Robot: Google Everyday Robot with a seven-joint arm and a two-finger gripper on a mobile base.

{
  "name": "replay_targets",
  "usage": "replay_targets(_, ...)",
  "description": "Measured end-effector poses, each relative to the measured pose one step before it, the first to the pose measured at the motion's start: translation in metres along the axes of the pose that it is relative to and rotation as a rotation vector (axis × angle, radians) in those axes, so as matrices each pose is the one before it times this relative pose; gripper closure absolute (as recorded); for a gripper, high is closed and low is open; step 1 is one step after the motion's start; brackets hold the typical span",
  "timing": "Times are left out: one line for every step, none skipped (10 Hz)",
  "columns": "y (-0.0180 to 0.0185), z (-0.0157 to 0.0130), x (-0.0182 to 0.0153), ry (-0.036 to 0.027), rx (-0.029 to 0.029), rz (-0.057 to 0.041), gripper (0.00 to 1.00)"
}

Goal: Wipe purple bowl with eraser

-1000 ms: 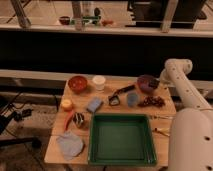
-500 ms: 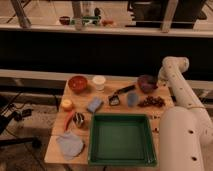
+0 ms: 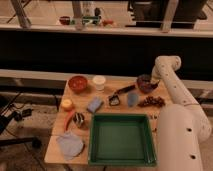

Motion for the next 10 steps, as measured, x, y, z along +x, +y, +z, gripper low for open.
replay_targets(-0.00215,-0.00216,-0.01340,-0.01324,0.01028,-0.01358,0.86)
replay_targets(-0.00120,-0.00209,-0.00974,-0.01049,0.00625,-0.01304,0.86)
replay_targets(0.00016,-0.00090,-0.00605,-0.00801,0.00160,-0.00769,0.86)
replay_targets(0.00138,-0.00086,-0.00409,-0.00827,-0.00203,-0.00828,0.86)
replay_targets(0.00296,0.00019,0.00000,-0.00489,-0.00616,-0.00312,0.86)
replay_targets(0.00448,-0.00046,0.00064,-0.00790,-0.01105,0.00062,0.86)
replay_targets(0.00580,0.00059,0.00172,-0.00646,-0.01256,0.00246,0.86)
replay_targets(0.00613,-0.00105,0.00343,-0.00747,-0.01487,0.00448,0.86)
replay_targets(0.00558,0.00015,0.00346,-0.00298,-0.01203,0.00330,0.86)
replay_targets(0.00572,-0.00034,0.00483,-0.00131,-0.01248,0.00397,0.86)
